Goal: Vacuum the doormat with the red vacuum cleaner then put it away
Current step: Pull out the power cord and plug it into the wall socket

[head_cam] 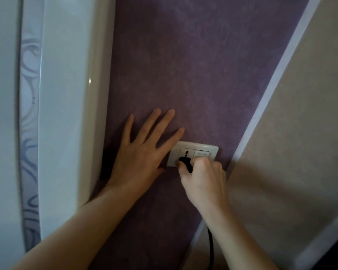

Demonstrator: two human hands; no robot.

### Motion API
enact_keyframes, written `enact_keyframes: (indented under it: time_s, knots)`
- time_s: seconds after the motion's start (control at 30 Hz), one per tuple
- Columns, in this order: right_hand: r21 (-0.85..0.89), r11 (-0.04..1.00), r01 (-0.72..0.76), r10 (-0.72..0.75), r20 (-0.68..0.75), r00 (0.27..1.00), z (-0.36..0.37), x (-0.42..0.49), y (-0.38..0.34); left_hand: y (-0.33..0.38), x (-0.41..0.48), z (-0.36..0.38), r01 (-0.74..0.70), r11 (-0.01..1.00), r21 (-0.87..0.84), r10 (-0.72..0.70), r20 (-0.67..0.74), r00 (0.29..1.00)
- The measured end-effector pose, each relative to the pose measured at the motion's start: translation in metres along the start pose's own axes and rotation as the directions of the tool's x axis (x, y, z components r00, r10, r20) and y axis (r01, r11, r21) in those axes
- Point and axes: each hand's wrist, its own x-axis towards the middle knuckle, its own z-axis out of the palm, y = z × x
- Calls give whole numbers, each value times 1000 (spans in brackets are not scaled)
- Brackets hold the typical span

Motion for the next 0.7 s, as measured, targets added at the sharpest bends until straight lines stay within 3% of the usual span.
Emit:
enact_keyframes:
  time_s: [0.13, 0.33, 0.47, 0.57, 0.7]
  knots:
    - [-45, 998, 43, -44, -7, 999, -4, -4, -9, 0, 0, 1, -4, 1000, -12, 4, -20, 1000]
    - [-39, 999, -2, 3, 23, 1000, -11, 6, -16, 2, 1, 4, -15, 999, -33, 14, -20, 1000]
    - [155, 983, -94, 75, 127, 989, 2, 15, -3, 2, 1, 1, -3, 1000, -6, 3, 28, 1000]
    - [206, 974, -94, 48, 217, 975, -11, 14, 16, -2, -2, -2, -28, 1000, -5, 28, 63, 998]
    - [317, 946, -64, 8, 173, 985, -48, -16, 70, -2, -3, -13, -67, 998, 9, 67, 10, 998]
